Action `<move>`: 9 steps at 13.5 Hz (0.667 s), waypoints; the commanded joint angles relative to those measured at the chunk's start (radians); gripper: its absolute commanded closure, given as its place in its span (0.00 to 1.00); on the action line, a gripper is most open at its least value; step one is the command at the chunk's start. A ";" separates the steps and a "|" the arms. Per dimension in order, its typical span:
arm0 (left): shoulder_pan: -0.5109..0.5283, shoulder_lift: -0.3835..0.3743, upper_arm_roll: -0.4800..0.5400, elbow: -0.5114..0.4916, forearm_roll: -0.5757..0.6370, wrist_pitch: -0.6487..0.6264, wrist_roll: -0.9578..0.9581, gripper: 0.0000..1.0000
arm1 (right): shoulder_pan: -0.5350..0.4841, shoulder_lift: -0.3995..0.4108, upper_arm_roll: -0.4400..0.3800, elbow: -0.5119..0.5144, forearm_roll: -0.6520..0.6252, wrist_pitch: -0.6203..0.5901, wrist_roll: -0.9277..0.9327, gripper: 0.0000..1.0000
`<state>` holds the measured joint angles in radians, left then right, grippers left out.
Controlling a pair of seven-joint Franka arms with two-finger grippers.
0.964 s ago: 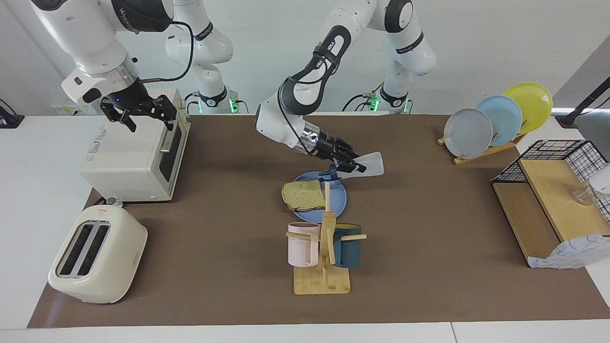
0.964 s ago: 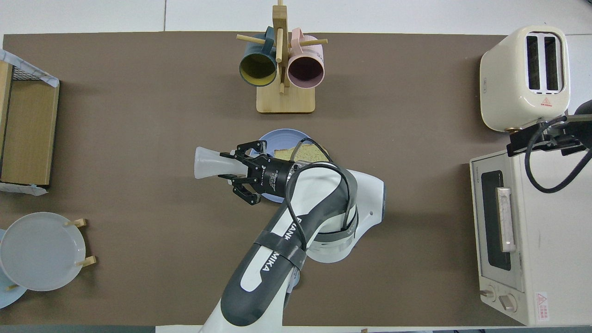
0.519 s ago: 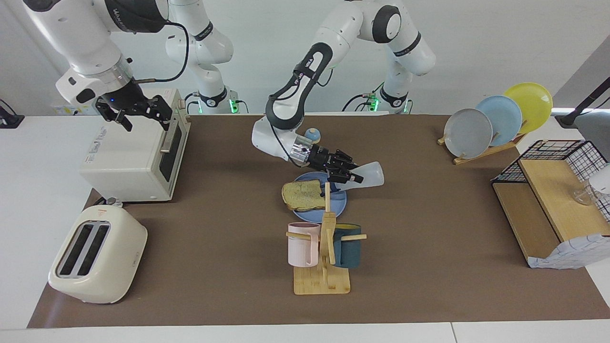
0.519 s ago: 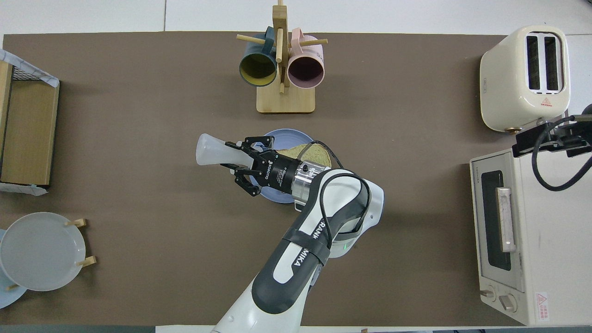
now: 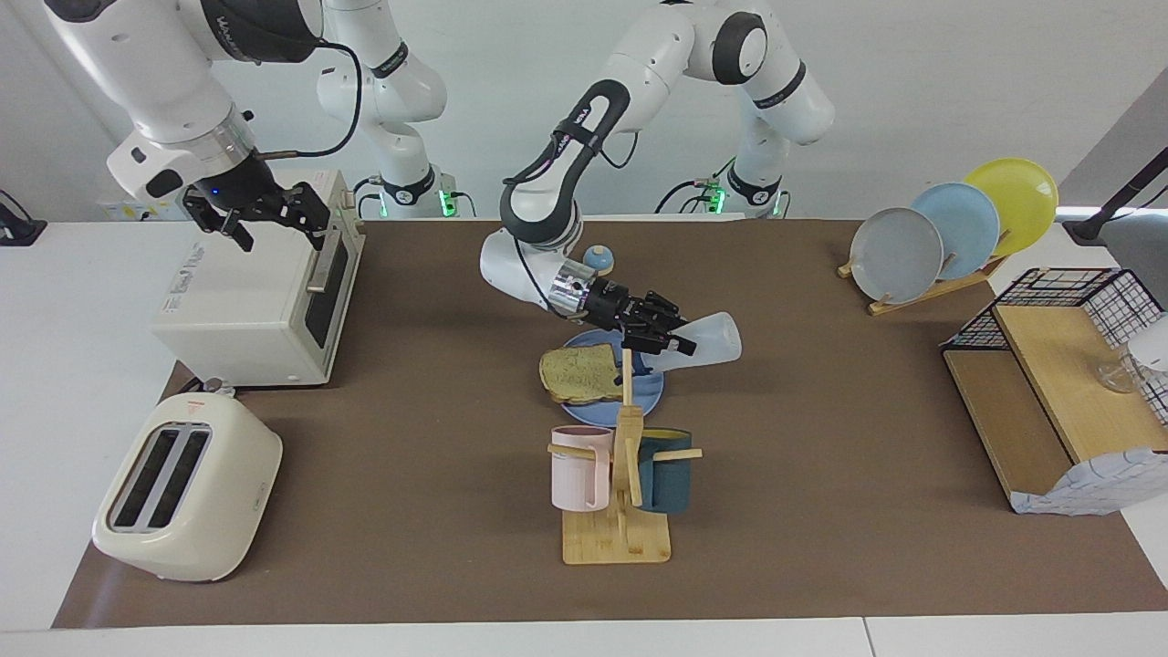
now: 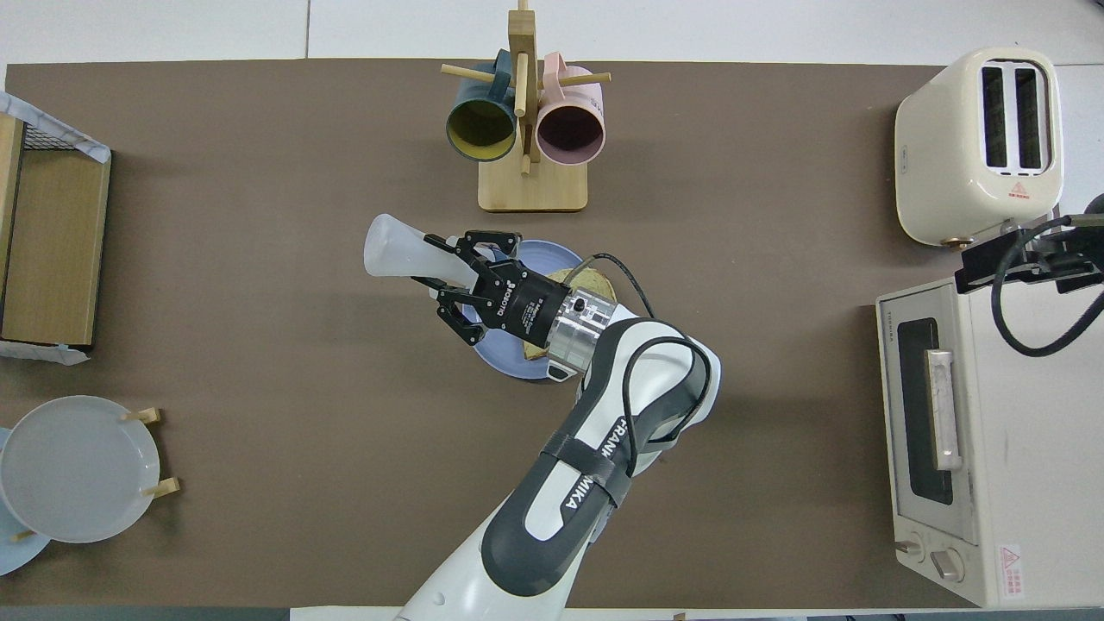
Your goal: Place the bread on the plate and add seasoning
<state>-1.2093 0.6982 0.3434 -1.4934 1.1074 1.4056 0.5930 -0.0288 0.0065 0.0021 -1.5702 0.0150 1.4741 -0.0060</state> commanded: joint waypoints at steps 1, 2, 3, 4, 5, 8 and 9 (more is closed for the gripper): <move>-0.030 0.021 0.014 -0.013 0.070 -0.005 0.008 1.00 | -0.013 -0.019 0.010 -0.020 -0.007 -0.005 -0.020 0.00; -0.044 0.021 0.014 -0.016 0.083 -0.025 0.008 1.00 | -0.013 -0.019 0.010 -0.020 -0.007 -0.005 -0.020 0.00; -0.047 0.021 0.014 -0.028 0.094 -0.037 0.008 1.00 | -0.013 -0.019 0.010 -0.019 -0.007 -0.005 -0.020 0.00; -0.067 0.020 0.014 -0.062 0.123 -0.048 0.008 1.00 | -0.013 -0.019 0.012 -0.019 -0.007 -0.005 -0.020 0.00; -0.084 0.014 0.014 -0.109 0.143 -0.062 0.008 1.00 | -0.013 -0.019 0.010 -0.020 -0.007 -0.005 -0.020 0.00; -0.040 0.015 0.014 -0.114 0.141 -0.022 0.007 1.00 | -0.013 -0.019 0.012 -0.019 -0.007 -0.005 -0.020 0.00; -0.021 0.015 0.014 -0.114 0.140 0.001 0.007 1.00 | -0.013 -0.019 0.010 -0.020 -0.007 -0.005 -0.020 0.00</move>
<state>-1.2592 0.7183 0.3472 -1.5985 1.2276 1.3744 0.5974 -0.0288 0.0065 0.0033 -1.5705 0.0150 1.4741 -0.0060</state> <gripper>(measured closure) 0.555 0.000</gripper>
